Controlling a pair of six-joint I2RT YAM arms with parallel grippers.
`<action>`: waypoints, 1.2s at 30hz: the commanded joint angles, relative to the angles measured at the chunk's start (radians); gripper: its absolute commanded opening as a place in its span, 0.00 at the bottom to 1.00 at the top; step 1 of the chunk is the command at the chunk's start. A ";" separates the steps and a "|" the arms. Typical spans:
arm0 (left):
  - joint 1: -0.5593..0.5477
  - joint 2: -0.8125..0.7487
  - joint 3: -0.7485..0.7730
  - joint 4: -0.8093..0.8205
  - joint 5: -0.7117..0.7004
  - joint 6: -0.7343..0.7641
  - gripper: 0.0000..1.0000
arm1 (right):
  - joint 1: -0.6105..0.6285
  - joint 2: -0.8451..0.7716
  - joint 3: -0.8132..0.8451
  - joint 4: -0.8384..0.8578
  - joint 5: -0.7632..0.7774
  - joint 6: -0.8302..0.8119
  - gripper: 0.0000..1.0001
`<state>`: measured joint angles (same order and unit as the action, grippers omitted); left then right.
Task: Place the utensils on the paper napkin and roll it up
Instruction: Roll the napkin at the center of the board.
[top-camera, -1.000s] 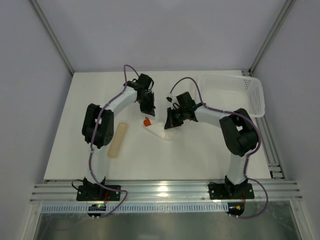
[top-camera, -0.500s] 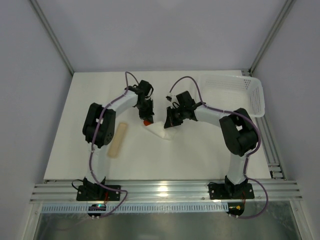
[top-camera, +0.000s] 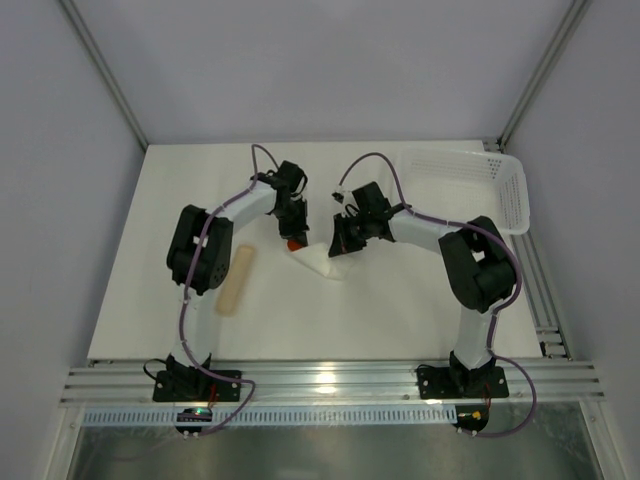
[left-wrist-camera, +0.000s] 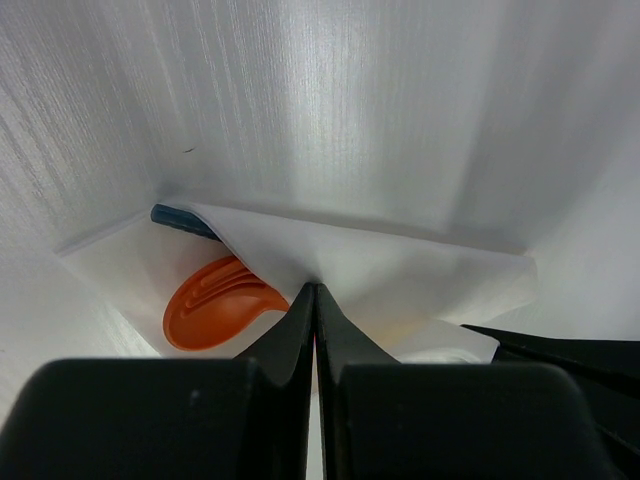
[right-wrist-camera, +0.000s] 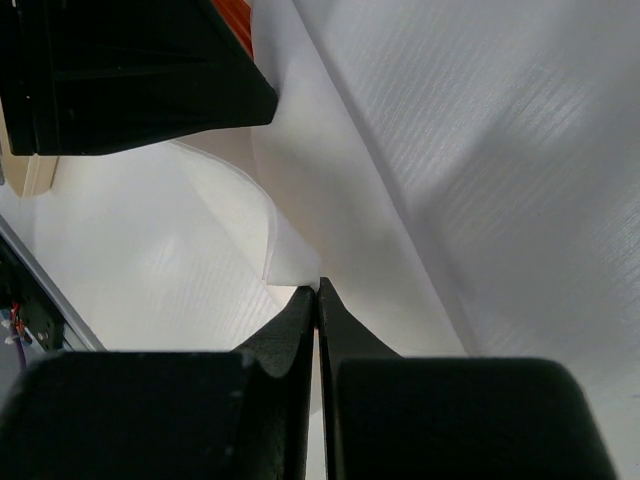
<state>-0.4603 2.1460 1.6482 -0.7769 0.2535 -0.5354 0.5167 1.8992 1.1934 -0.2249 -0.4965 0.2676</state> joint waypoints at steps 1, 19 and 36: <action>-0.005 0.057 -0.007 -0.008 -0.028 0.037 0.00 | -0.003 -0.037 0.046 -0.013 0.018 -0.011 0.04; -0.005 0.035 -0.062 0.018 -0.040 0.055 0.00 | -0.038 0.012 0.153 -0.077 0.073 0.001 0.04; -0.005 0.040 -0.024 0.005 -0.037 0.048 0.00 | -0.052 0.064 0.141 -0.097 0.104 0.007 0.04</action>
<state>-0.4603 2.1422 1.6341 -0.7547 0.2592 -0.5144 0.4744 1.9488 1.3052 -0.3233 -0.4271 0.2722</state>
